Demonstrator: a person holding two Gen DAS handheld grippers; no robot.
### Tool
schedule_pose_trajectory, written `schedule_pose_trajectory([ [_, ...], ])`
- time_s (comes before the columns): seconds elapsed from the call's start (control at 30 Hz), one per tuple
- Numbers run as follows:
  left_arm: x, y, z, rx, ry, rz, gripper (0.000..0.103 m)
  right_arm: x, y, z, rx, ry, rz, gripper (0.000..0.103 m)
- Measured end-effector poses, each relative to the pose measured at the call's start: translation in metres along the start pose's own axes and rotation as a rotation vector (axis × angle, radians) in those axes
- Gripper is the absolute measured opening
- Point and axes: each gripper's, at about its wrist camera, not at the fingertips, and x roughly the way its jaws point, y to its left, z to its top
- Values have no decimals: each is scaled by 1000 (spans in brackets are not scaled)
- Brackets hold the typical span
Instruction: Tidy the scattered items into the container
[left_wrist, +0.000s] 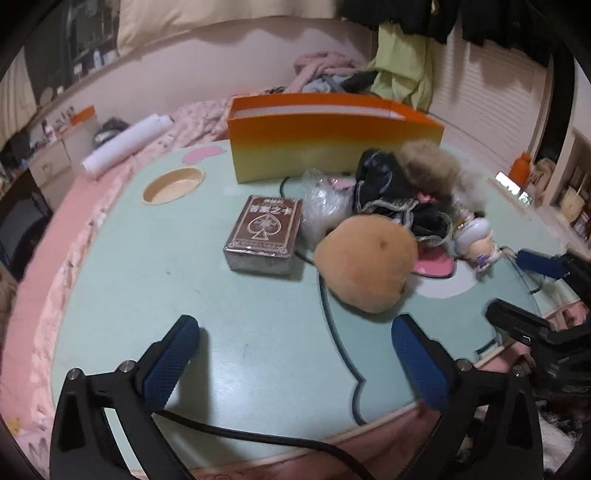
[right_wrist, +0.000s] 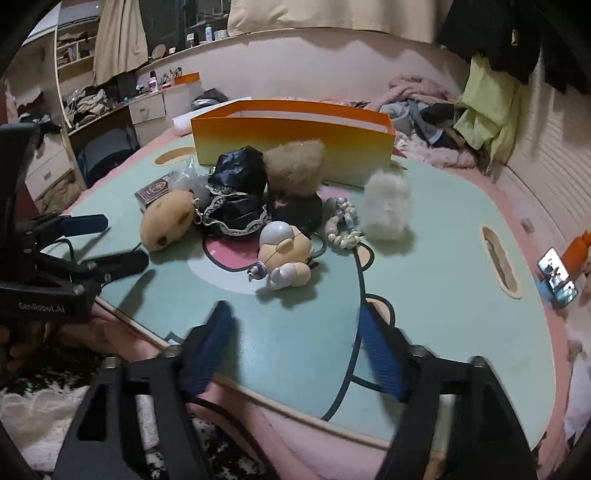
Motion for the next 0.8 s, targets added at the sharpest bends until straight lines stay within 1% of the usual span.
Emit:
schedule_pose_trajectory([
  [0.03,1,1,0,0,-5,3,103,2,-2,-1,15,10,15,94],
  [0.07,2,1,-1,0,-9,2,103,4,-3,-1,15,13,9,103],
  [0.23,3,2,-3,8,-39,-7,103,5,-7,-2,8,-12,16,103],
  [0.6,-1,2,-3,11,-52,-11,103,5,-8,-4,-21,-54,43,103],
  [0.8,-1,2,-3,11,-52,-11,103,5,-8,-4,-30,-60,53,103],
])
